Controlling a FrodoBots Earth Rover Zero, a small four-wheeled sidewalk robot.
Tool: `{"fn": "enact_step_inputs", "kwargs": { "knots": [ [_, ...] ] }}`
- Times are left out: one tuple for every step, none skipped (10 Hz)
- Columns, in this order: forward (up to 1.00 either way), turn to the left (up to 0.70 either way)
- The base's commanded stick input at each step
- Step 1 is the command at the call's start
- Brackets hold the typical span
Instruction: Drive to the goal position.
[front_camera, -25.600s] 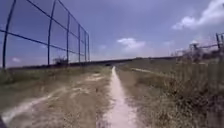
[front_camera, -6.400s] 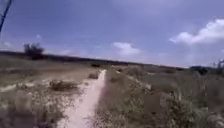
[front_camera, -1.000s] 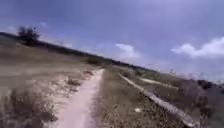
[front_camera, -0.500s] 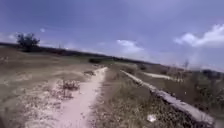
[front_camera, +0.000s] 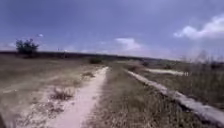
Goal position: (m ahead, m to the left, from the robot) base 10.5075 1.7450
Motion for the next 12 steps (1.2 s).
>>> {"fn": "enact_step_inputs", "kwargs": {
  "knots": [
    [0.70, 0.00],
    [0.70, 0.00],
    [0.70, 0.00],
    [0.70, 0.00],
    [0.70, 0.00],
    [0.70, 0.00],
    [0.70, 0.00],
    [0.70, 0.00],
    [0.70, 0.00],
    [0.70, 0.00],
    [0.70, 0.00],
    [0.70, 0.00]
  ]
}}
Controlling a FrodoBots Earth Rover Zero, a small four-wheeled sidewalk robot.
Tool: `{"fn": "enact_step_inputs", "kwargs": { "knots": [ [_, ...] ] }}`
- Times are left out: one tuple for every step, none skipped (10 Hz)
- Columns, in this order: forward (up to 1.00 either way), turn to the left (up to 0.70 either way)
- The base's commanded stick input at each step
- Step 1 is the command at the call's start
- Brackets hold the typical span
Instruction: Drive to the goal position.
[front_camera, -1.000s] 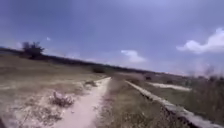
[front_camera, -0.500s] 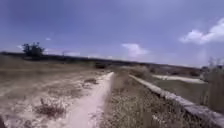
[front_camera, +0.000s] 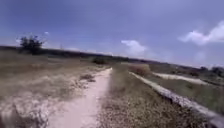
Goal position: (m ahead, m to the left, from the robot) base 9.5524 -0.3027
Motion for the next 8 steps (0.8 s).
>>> {"fn": "enact_step_inputs", "kwargs": {
  "knots": [
    [0.70, 0.00],
    [0.70, 0.00],
    [0.70, 0.00],
    [0.70, 0.00],
    [0.70, 0.00],
    [0.70, 0.00],
    [0.70, 0.00],
    [0.70, 0.00]
  ]
}}
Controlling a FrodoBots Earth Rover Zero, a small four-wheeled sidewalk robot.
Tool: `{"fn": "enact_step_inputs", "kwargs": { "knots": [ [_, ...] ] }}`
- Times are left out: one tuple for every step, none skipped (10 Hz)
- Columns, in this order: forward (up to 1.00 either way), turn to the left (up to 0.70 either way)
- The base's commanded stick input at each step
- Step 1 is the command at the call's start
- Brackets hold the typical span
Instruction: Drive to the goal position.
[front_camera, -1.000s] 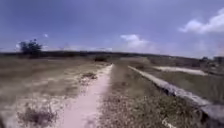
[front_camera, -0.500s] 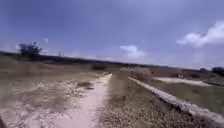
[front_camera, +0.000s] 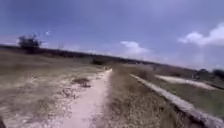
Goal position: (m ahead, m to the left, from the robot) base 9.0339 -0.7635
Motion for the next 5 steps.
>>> {"fn": "enact_step_inputs", "kwargs": {
  "knots": [
    [0.70, 0.00],
    [0.70, 0.00],
    [0.70, 0.00],
    [0.70, 0.00],
    [0.70, 0.00]
  ]
}}
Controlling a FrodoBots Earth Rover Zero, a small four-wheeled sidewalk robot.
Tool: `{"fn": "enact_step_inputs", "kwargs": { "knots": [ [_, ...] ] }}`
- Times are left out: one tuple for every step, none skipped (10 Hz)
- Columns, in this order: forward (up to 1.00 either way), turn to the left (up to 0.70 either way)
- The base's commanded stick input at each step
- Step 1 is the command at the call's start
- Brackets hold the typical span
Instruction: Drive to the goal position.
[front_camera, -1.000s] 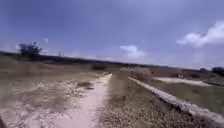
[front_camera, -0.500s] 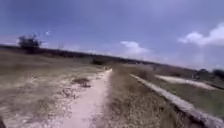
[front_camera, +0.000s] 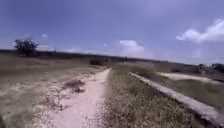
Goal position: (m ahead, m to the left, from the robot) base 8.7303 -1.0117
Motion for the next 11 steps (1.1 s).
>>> {"fn": "enact_step_inputs", "kwargs": {
  "knots": [
    [0.70, 0.00],
    [0.70, 0.00],
    [0.70, 0.00],
    [0.70, 0.00],
    [0.70, 0.00],
    [0.70, 0.00],
    [0.70, 0.00],
    [0.70, 0.00],
    [0.70, 0.00],
    [0.70, 0.00],
    [0.70, 0.00]
  ]
}}
